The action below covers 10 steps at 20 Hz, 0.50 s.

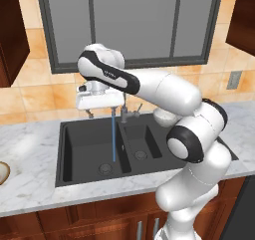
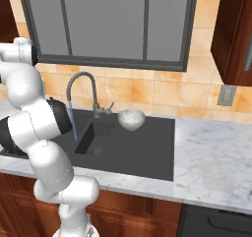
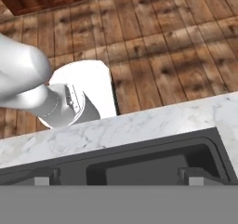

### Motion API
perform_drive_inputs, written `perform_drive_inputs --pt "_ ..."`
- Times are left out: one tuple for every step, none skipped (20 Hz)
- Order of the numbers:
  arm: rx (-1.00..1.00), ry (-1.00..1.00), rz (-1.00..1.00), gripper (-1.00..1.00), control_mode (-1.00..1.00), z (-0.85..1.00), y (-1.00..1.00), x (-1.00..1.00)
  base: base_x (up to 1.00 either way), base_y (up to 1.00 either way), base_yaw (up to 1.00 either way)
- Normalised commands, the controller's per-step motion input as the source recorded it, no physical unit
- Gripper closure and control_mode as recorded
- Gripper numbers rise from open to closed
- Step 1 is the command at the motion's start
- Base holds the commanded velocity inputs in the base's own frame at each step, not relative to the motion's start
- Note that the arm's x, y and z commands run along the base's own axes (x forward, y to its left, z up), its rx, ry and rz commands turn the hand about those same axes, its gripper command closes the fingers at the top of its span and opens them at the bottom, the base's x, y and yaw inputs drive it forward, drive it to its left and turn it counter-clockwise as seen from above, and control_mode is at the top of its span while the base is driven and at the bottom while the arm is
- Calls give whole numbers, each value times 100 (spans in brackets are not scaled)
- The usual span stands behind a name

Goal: Rinse each bowl for a few seconds and place them down in the sink or on the counter.

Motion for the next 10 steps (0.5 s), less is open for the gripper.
perform_drive_inputs --pt "2 0 0 -100 -100 -6 47 -13 0 0 0" --pt "2 0 0 -100 -100 -7 45 -12 0 0 0" --pt "3 -1 0 -100 -100 -9 40 -12 0 0 0" --pt "4 -1 0 -100 -100 -8 39 -12 0 0 0" --pt "5 -1 1 -100 -100 -8 36 -13 0 0 0" --pt "5 -1 1 -100 -100 -7 38 -12 0 0 0" --pt "5 -2 1 -100 -100 -8 36 -11 0 0 0" --pt "6 -2 1 -100 -100 -10 38 -12 0 0 0" --pt "6 -3 1 -100 -100 -11 36 -12 0 0 0" --pt "6 -3 0 -100 -100 -13 36 -10 0 0 0"
